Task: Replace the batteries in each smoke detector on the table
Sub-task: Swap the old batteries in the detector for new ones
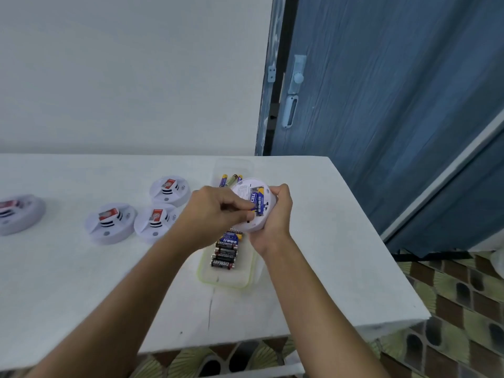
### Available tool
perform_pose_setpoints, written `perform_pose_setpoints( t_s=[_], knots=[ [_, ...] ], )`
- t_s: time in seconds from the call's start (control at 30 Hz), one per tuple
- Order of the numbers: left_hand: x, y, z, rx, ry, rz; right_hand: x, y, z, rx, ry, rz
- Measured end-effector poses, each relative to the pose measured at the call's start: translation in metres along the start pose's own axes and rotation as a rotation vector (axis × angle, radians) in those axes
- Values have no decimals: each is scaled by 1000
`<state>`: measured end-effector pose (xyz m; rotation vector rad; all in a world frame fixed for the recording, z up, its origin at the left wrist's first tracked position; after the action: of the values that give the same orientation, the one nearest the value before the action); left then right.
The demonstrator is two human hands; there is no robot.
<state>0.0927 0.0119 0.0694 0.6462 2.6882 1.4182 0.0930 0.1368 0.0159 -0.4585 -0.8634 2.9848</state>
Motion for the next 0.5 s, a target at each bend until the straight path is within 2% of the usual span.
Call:
perform_pose_setpoints(
  t_s=[0.1, 0.3, 0.5],
  knots=[
    [-6, -10, -7, -130, 4, -97, -3, 14, 9, -2, -16, 41],
    [-23, -25, -20, -242, 24, -248, -5, 39, 19, -72, -24, 95],
    [-29, -40, -42, -158, 11, -313, -9, 63, 23, -136, -24, 147]
  ],
)
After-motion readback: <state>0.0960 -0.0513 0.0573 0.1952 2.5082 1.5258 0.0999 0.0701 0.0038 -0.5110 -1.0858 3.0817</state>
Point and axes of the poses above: each hand's wrist, its own x-axis towards the middle knuckle, its own z-axis out of the palm, y = z × x, the point moved 4 cm from there along x, towards the middle knuckle, and after that the axes turned 10 degrees about x, right-handed, at the moved point
